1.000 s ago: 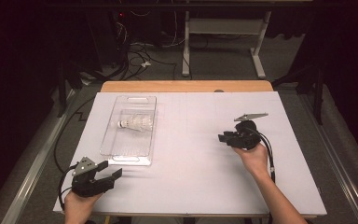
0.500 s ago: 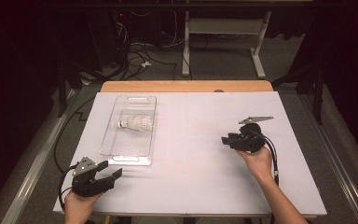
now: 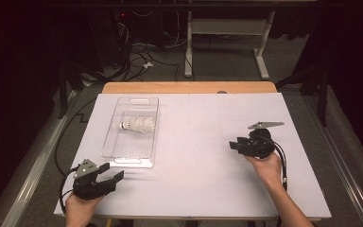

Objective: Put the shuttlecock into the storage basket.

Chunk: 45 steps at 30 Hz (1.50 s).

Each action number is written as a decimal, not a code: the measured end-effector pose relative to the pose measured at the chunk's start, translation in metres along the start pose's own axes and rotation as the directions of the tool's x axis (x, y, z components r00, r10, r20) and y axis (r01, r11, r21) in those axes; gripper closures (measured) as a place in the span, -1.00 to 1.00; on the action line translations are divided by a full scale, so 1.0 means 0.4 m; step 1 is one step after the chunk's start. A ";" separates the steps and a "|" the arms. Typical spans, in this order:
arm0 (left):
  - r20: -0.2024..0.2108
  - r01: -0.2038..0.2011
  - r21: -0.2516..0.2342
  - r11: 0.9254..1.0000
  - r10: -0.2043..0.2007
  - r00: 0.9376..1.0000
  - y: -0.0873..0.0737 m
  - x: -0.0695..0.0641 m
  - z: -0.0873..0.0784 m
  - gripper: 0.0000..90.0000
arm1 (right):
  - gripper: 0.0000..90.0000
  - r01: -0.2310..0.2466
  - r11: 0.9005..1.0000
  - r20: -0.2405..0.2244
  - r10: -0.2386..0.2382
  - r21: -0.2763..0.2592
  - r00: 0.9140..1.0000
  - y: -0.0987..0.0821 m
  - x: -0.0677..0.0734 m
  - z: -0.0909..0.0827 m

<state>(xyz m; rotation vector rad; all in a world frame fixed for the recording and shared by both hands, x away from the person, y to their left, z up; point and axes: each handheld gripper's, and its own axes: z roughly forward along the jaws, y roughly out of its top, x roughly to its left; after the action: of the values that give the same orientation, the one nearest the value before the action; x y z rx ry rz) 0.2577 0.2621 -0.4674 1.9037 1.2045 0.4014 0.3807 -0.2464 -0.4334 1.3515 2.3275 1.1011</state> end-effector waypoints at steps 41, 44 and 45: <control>-0.002 -0.002 -0.001 1.000 0.002 1.000 0.000 -0.003 0.000 -0.23 | 0.11 -0.021 0.999 0.046 0.022 -0.034 0.999 -0.083 -0.015 -0.060; -0.002 -0.002 -0.001 1.000 0.002 1.000 0.000 -0.003 -0.001 -0.23 | 0.03 -0.014 0.998 0.049 0.017 -0.056 0.999 -0.086 -0.015 -0.067; -0.002 -0.002 -0.001 1.000 0.002 1.000 0.000 -0.003 -0.001 -0.24 | 0.01 -0.013 0.998 0.052 0.016 -0.064 0.999 -0.087 -0.015 -0.069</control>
<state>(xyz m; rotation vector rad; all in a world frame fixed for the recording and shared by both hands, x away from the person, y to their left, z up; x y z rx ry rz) 0.2570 0.2614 -0.4672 1.9039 1.2037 0.4044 0.3469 -0.2749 -0.4399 1.3595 2.2307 1.1202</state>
